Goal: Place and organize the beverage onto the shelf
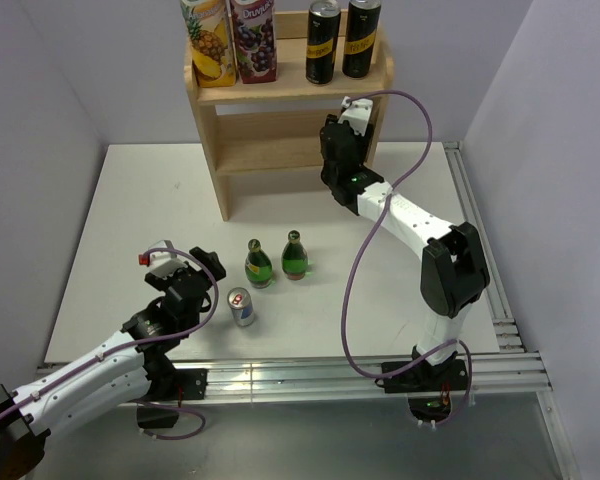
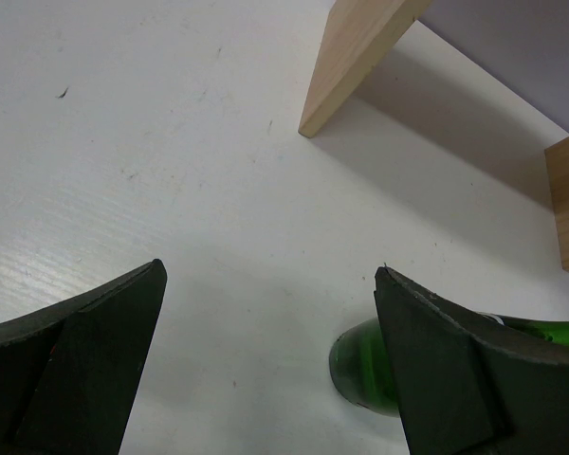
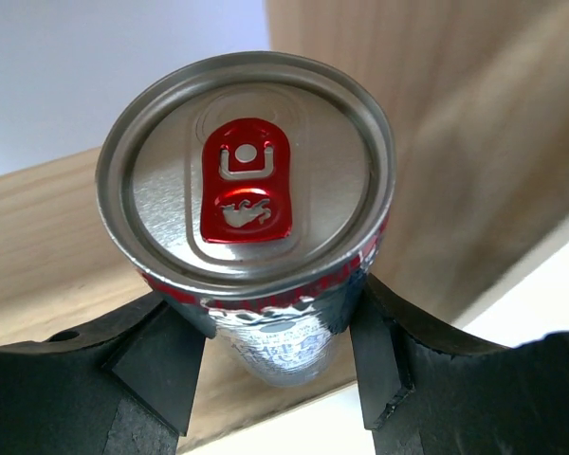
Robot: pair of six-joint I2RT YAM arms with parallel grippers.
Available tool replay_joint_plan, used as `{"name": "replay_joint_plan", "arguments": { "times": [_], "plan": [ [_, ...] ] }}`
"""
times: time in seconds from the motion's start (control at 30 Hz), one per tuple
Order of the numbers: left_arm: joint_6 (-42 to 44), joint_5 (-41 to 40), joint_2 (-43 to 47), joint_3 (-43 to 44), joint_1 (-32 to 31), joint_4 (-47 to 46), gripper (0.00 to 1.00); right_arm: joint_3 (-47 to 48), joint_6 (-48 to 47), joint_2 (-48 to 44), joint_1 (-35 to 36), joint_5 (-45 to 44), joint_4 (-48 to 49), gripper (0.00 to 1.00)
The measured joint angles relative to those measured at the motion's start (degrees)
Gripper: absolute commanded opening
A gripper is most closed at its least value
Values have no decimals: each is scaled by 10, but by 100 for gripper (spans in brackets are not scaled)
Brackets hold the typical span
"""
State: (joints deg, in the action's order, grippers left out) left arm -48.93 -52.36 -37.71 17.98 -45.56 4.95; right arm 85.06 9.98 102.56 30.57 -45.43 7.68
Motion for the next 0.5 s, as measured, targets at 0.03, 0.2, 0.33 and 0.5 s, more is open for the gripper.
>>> {"name": "replay_joint_plan", "arguments": {
  "times": [0.03,0.2,0.33,0.5],
  "plan": [
    [0,0,0,0,0,0,99,0,0,0,-1,-4,0,2],
    [0,0,0,0,0,0,99,-1,7,1,-5,-16,0,74],
    [0,0,0,0,0,0,99,-1,14,2,-6,-16,1,96],
    [0,0,0,0,0,0,99,-3,21,8,-3,-7,3,98]
  ]
}}
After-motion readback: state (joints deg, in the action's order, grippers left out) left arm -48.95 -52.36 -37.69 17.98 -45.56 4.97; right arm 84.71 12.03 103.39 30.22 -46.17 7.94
